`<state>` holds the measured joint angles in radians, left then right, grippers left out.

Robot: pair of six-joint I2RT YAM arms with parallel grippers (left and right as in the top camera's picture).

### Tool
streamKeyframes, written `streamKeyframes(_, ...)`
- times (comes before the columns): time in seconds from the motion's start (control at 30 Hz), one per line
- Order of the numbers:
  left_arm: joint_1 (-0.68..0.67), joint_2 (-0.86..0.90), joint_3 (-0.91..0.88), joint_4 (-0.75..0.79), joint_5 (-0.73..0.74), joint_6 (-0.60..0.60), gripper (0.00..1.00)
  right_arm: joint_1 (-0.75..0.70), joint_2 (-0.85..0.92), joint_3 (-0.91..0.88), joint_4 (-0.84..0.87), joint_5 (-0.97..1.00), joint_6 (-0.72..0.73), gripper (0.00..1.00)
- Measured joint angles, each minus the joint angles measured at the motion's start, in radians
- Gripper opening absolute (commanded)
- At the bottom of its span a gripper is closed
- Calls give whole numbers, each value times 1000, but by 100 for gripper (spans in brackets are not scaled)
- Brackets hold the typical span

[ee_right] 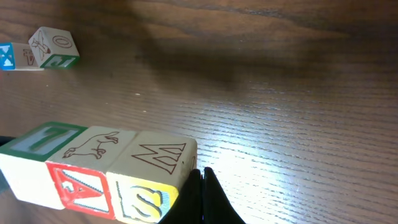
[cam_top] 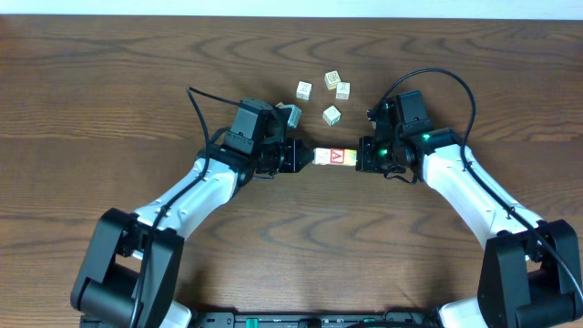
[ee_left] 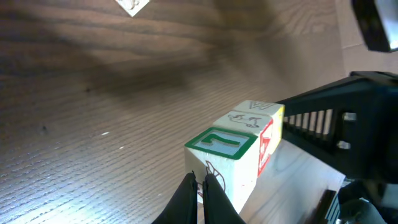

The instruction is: Lift 3 blocks

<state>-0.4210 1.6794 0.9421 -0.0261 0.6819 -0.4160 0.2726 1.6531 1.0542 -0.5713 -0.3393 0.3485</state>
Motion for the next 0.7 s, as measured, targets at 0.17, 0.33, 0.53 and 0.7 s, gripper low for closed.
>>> streamKeyframes(0.17,0,0,0,-6,0,0,7,0,0,0,-2,-3,0,1)
streamKeyframes(0.33,-2,0,0,-7,0,0,7,0,0,0,-2,-2,0,1)
streamKeyframes(0.53,-3,0,0,-8,-5,0,7,-1,-26,0,-9,2,0,1)
streamKeyframes(0.7,-3,0,0,-9,-16,-1,7,-1,-66,0,-13,3,-1,1)
